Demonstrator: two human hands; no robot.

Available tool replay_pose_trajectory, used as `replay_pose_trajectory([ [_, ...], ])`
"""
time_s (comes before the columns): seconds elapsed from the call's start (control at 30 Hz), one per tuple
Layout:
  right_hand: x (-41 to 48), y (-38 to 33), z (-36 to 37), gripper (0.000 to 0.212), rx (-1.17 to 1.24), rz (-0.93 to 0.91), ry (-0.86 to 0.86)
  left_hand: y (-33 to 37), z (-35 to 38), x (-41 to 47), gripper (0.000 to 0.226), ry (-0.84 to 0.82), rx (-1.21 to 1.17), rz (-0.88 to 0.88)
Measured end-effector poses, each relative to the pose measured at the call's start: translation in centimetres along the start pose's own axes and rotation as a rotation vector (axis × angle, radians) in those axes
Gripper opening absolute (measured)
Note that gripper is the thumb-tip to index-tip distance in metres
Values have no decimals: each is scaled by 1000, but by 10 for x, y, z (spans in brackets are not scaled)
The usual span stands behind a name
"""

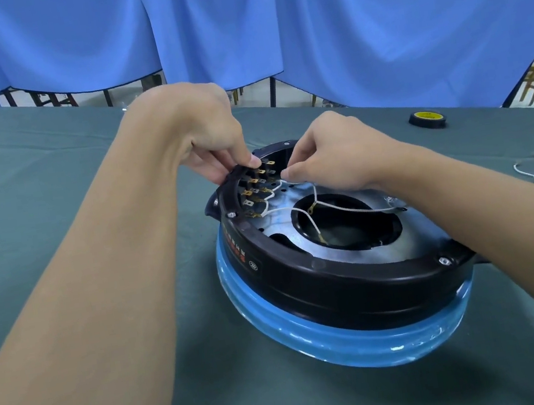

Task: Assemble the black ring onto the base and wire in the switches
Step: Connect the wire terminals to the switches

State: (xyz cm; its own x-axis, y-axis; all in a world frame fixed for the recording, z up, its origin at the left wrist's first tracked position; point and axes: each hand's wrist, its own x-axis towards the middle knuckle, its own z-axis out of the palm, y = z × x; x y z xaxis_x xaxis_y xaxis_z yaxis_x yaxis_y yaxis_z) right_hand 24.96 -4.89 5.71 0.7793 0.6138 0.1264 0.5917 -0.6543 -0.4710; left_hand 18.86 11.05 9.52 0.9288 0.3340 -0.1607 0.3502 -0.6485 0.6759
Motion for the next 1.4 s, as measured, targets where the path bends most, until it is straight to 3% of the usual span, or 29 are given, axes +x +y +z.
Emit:
replay_pose_trajectory([
  [0.57, 1, -12, 16, 13, -195, -94, 44, -5, 0, 2, 22, 13, -42, -2],
  [0.73, -13, -28, 4, 14, -230, -249, 204, -7, 0, 2, 18, 2, -43, 5],
  [0.9, -39, -34, 9, 13, -301, -309, -7, -9, 0, 1, 17, -44, -43, 10],
  [1.4, -37, -30, 22, 4, -281, -341, 66, -8, -1, 2, 16, -22, -25, 0],
])
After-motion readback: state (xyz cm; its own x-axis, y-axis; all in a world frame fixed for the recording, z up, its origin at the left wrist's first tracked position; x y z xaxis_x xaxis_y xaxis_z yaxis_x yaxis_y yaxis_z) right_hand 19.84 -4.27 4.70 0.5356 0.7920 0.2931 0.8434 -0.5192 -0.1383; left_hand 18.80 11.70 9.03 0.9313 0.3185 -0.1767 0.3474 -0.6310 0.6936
